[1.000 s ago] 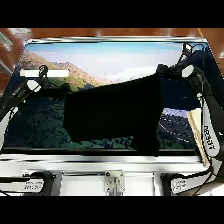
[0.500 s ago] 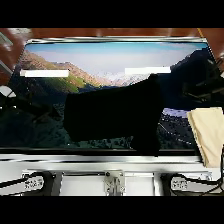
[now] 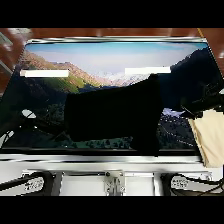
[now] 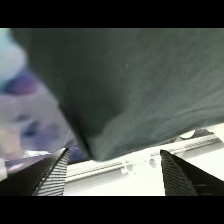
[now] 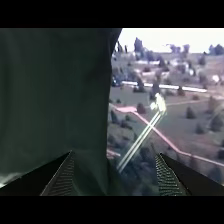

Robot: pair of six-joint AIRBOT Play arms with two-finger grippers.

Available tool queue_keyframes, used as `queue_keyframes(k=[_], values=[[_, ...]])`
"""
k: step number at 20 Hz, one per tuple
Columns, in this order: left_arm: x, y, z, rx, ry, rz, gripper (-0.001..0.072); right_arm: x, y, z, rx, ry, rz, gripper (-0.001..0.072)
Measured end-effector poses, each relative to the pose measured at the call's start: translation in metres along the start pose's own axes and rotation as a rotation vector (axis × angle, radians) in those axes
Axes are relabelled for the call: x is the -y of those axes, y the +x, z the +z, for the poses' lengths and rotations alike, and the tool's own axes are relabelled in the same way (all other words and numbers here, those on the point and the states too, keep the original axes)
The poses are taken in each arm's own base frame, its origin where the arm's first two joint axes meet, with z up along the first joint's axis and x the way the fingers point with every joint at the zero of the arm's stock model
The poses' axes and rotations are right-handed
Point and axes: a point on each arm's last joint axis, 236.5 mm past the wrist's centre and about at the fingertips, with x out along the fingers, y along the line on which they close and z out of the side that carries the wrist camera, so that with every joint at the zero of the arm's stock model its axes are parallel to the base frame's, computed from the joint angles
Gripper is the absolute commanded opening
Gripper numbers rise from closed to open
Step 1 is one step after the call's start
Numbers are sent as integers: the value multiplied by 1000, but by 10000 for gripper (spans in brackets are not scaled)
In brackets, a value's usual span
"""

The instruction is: Fold the shirts.

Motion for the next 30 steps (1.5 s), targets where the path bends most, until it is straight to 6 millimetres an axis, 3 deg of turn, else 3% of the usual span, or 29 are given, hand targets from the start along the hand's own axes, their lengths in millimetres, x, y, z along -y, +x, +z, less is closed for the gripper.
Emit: queue_keyframes(k=[3, 4, 6, 8, 12, 17, 18, 19, 20, 23, 26, 28, 30], values=[[4, 14, -4, -17, -10, -13, 567, 2, 5, -4, -8, 12, 5, 634], [6, 17, -4, -22, -15, -20, 461, 3, 9, -6, -15, 16, 8, 634], [7, 25, -2, -14, -16, -15, 149, 6, 17, -16, -42, 24, 13, 635], [9, 29, 2, -2, -19, -22, 38, 9, 28, -27, -70, 39, 17, 635], [16, 28, 4, 7, 18, -30, 38, -1, 61, -47, -112, 21, 28, 635], [32, 10, 18, 71, 93, -39, 38, -27, 108, -60, -165, -29, 43, 630], [36, 5, 20, 86, 109, -38, 38, -35, 115, -64, -183, -35, 54, 471], [39, 0, 24, 102, 127, -36, 37, -39, 123, -65, -182, -41, 55, 229], [42, -5, 27, 120, 148, -30, 37, -40, 129, -65, -182, -57, 42, 70], [59, -29, 41, 193, 221, -22, 35, -50, 129, -58, -160, -104, 36, 68], [99, -83, 63, 344, 362, -11, 36, -81, 89, -25, -30, -232, 56, 68], [144, -145, 75, 513, 507, -8, 37, -123, 28, 9, 148, -380, 73, 68], [206, -229, 67, 726, 670, -27, 37, -176, -67, 36, 406, -547, 71, 68]])
